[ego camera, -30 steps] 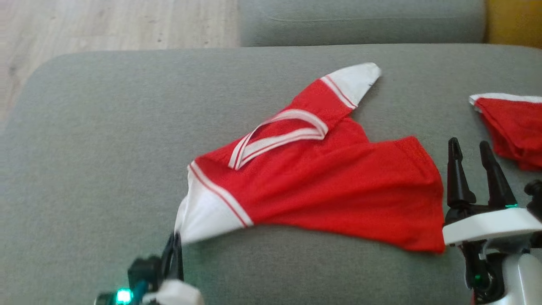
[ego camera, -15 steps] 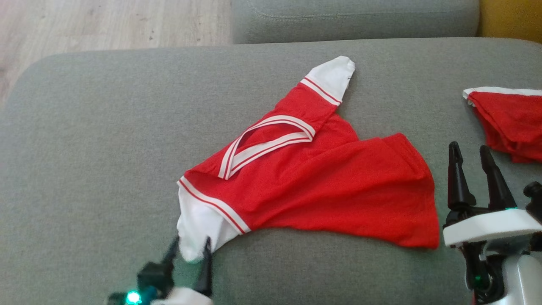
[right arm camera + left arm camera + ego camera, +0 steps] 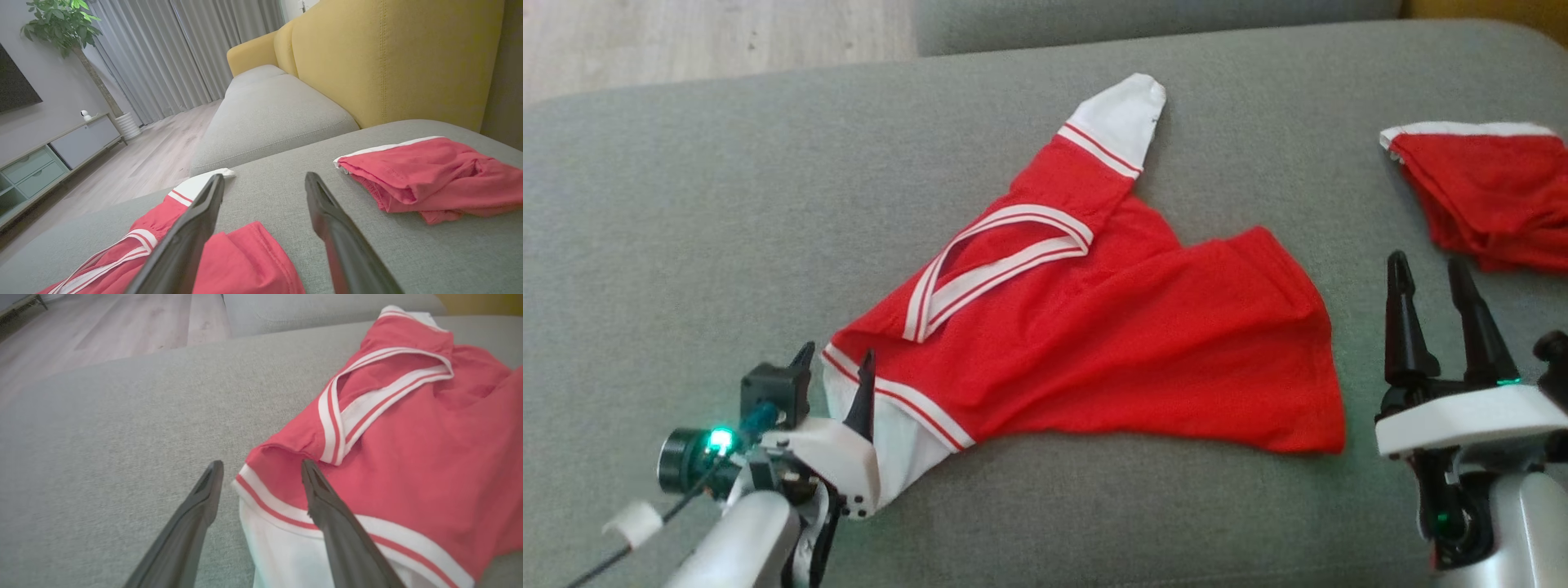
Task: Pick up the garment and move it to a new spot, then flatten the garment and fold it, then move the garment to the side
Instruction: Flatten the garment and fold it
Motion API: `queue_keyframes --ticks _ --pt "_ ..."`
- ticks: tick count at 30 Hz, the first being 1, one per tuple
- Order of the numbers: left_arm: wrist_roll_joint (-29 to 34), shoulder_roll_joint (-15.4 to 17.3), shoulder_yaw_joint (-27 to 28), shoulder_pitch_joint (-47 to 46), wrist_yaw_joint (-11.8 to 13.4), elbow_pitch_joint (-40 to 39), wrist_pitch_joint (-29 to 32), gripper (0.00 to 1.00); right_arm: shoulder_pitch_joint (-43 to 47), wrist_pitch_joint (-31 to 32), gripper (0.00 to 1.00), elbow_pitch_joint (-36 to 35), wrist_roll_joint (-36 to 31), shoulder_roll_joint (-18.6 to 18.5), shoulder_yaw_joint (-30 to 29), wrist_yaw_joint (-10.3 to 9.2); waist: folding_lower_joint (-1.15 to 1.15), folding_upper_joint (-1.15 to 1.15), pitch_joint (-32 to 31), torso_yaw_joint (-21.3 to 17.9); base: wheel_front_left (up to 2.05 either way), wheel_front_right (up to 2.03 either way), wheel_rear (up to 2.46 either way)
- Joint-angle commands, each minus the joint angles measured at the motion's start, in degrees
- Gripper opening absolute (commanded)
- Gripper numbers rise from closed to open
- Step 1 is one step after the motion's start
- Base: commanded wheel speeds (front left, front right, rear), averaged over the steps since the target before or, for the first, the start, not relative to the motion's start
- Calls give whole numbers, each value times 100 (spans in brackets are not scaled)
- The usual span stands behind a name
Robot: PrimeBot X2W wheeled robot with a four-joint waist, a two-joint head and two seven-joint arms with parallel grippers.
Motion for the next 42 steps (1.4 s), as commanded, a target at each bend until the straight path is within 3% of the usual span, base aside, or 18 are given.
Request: queue_keyframes --ticks 1,7,8,10,14,18,24,31,34,37,41,42 --pt "-7 204 147 -419 -100 83 108 100 -255 -47 100 -237 -8 -42 122 21 -1 0 114 -92 0 0 0" --pt "54 256 55 -731 -255 495 222 100 -281 -74 100 -226 -18 -42 84 21 -1 0 190 -123 0 0 0" --pt "60 253 31 -770 -284 553 239 63 -285 -79 100 -223 -17 -42 81 21 -1 0 198 -123 0 0 0" --pt "81 242 -24 -829 -335 651 256 2 -294 -91 100 -206 -8 -42 78 21 -1 0 201 -116 0 0 0" --pt "86 155 -63 -825 -389 597 12 0 -291 -126 100 -160 21 -42 65 21 -1 0 166 -43 0 0 0" --pt "104 136 34 -599 -228 298 -474 0 -240 -163 100 -110 38 -42 33 21 -1 0 62 102 0 0 0" --pt "77 273 242 197 273 -761 -859 0 -137 -177 100 -63 56 -42 -24 21 -1 0 -147 420 0 0 0" --pt "215 619 274 1122 919 -2475 -558 0 -123 -158 100 -50 80 -42 4 21 -1 0 -231 568 0 0 0" --pt "234 632 206 1110 951 -2787 -392 0 -167 -152 100 -56 94 -42 73 21 -1 0 -177 481 0 0 0" --pt "30 461 190 869 802 -2684 -293 0 -207 -156 100 -59 84 -42 82 21 -1 0 -61 348 0 0 0" --pt "-181 226 261 294 508 -1786 -382 0 -316 -160 100 -55 59 -42 96 21 -1 0 170 130 0 0 0" --pt "-264 85 319 -3 401 -1202 -478 0 -384 -172 100 -50 66 -42 141 21 -1 0 289 6 0 0 0"
